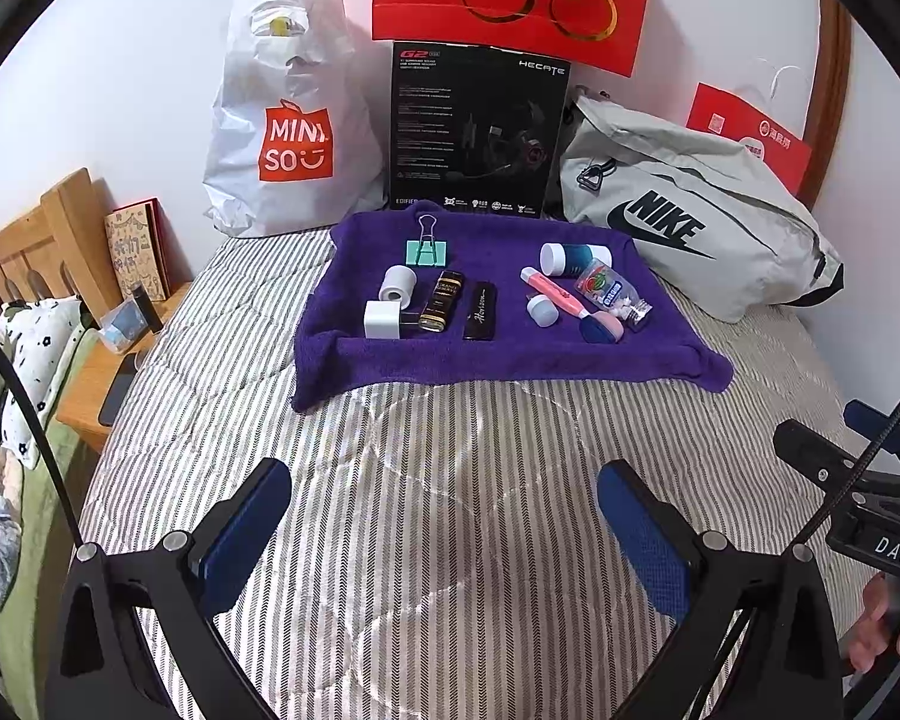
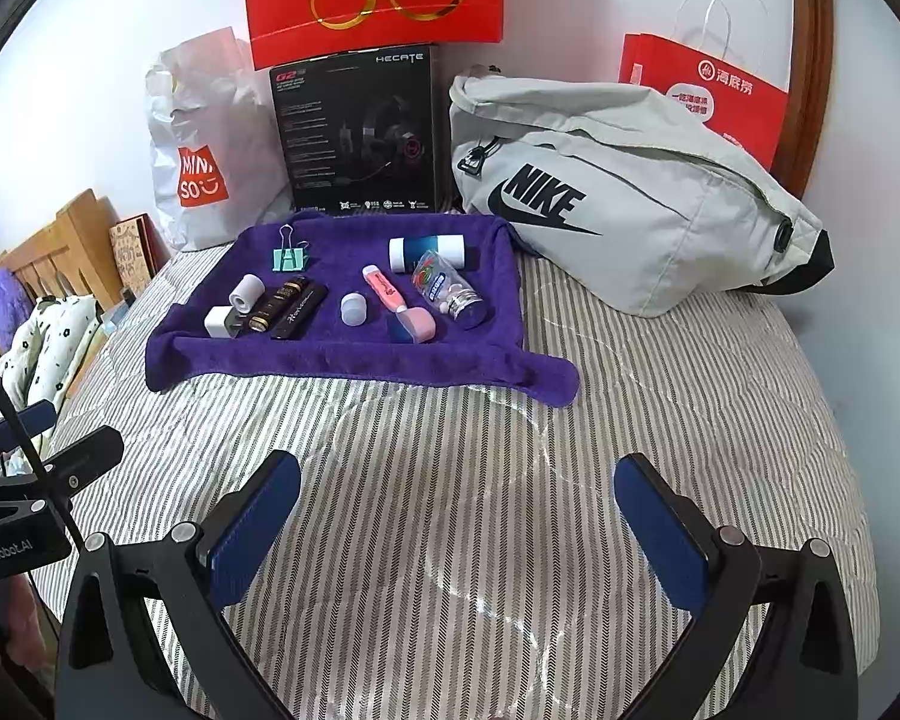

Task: Organize rigid objects

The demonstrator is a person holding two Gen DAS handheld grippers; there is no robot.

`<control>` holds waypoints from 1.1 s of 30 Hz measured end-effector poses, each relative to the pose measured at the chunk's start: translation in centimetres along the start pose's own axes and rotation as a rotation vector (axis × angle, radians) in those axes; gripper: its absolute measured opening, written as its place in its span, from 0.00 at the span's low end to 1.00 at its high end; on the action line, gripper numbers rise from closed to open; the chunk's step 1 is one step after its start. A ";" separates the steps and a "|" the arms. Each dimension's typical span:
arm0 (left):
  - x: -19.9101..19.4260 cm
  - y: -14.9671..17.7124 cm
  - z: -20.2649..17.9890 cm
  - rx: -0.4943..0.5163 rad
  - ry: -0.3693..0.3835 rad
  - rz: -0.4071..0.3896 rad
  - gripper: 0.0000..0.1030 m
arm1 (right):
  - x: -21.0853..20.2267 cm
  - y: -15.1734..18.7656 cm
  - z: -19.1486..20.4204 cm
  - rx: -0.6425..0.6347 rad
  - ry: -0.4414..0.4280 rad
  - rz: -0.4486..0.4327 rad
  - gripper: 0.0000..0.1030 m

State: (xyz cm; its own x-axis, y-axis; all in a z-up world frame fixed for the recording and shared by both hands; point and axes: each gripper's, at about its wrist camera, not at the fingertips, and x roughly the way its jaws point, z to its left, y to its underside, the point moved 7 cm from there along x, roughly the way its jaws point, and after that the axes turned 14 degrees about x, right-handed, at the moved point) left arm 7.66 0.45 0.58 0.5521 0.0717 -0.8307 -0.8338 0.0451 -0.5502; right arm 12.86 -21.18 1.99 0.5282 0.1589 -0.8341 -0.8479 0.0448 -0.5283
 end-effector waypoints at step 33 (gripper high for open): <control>0.1 -0.2 -0.2 0.018 -0.009 0.015 1.00 | 0.1 0.0 -0.1 -0.007 0.009 0.001 1.00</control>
State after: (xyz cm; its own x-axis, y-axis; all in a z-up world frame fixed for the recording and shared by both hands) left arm 7.86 0.27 0.53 0.5394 0.0810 -0.8381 -0.8420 0.0615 -0.5360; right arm 12.88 -21.28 1.88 0.5273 0.1504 -0.8362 -0.8483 0.0376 -0.5282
